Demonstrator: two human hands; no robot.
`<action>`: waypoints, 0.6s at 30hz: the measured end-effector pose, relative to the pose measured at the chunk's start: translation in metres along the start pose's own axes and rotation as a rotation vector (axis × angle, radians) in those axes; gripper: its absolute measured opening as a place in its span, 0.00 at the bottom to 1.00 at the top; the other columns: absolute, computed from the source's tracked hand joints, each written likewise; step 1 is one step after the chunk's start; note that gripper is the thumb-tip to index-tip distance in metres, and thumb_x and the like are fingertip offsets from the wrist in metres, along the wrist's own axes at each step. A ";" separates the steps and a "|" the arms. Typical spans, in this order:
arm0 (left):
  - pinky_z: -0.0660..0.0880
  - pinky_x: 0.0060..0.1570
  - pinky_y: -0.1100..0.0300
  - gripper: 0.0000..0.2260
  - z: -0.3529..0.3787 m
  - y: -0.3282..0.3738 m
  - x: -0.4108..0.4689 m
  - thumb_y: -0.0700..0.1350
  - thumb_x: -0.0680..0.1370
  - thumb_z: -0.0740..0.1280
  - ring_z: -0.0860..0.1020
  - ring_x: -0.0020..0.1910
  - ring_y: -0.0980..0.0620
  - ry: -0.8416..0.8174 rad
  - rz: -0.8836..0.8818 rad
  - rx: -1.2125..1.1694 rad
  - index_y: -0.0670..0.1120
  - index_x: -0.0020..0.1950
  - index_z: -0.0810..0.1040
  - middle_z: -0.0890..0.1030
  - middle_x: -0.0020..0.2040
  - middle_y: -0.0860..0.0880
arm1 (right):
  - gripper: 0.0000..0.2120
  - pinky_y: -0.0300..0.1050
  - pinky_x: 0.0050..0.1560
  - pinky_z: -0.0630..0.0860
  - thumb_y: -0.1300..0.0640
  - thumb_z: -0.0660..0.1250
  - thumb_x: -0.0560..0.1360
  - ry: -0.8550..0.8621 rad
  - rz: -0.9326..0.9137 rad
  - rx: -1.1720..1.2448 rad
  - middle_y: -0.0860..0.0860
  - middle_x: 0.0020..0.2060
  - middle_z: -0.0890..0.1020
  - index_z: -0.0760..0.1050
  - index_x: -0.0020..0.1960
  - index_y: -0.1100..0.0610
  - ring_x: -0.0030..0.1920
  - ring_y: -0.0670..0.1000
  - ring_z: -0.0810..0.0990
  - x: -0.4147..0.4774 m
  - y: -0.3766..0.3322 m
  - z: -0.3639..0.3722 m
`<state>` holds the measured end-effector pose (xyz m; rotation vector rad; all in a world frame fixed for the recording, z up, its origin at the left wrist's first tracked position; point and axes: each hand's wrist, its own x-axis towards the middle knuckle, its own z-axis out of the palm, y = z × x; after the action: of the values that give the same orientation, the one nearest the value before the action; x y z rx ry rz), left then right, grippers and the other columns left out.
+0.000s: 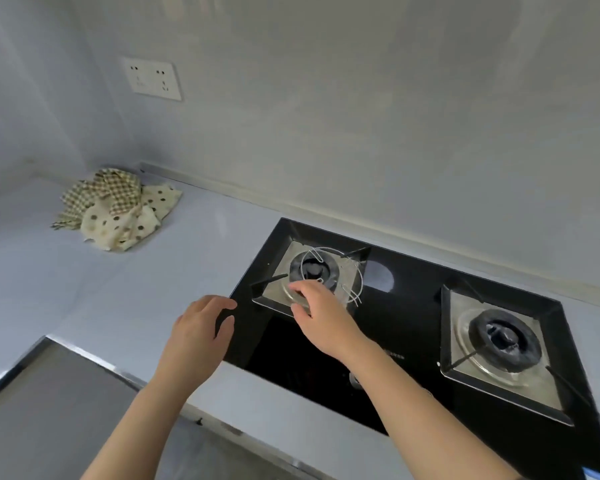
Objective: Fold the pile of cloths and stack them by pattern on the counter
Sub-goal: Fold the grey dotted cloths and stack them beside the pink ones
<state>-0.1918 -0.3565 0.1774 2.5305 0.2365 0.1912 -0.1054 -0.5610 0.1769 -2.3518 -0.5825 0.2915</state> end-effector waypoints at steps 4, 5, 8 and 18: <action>0.71 0.61 0.54 0.10 -0.029 -0.054 0.034 0.45 0.81 0.61 0.75 0.59 0.51 0.039 -0.098 0.004 0.52 0.60 0.76 0.76 0.61 0.54 | 0.18 0.47 0.69 0.66 0.54 0.58 0.81 -0.106 -0.040 -0.022 0.45 0.69 0.70 0.67 0.70 0.51 0.68 0.47 0.69 0.070 -0.038 0.023; 0.72 0.60 0.55 0.09 -0.036 -0.065 0.041 0.45 0.80 0.61 0.75 0.57 0.51 0.044 -0.106 0.015 0.51 0.59 0.76 0.76 0.60 0.53 | 0.18 0.47 0.70 0.66 0.55 0.58 0.81 -0.126 -0.054 -0.032 0.46 0.69 0.69 0.67 0.70 0.51 0.68 0.47 0.69 0.085 -0.049 0.027; 0.73 0.53 0.54 0.08 -0.060 -0.107 0.071 0.42 0.79 0.63 0.76 0.48 0.51 0.065 -0.123 0.055 0.49 0.57 0.78 0.78 0.58 0.52 | 0.19 0.47 0.69 0.66 0.56 0.56 0.81 -0.164 -0.113 -0.061 0.47 0.70 0.69 0.66 0.71 0.53 0.69 0.48 0.68 0.135 -0.081 0.048; 0.75 0.49 0.51 0.07 -0.148 -0.288 0.271 0.38 0.76 0.67 0.78 0.51 0.43 0.044 -0.054 0.142 0.44 0.53 0.81 0.79 0.55 0.46 | 0.18 0.48 0.65 0.68 0.56 0.56 0.81 -0.185 -0.028 -0.086 0.51 0.69 0.69 0.67 0.71 0.55 0.67 0.52 0.69 0.359 -0.171 0.152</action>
<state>0.0078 0.0156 0.1581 2.6593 0.3473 0.2157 0.0982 -0.1868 0.1618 -2.4125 -0.7282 0.4837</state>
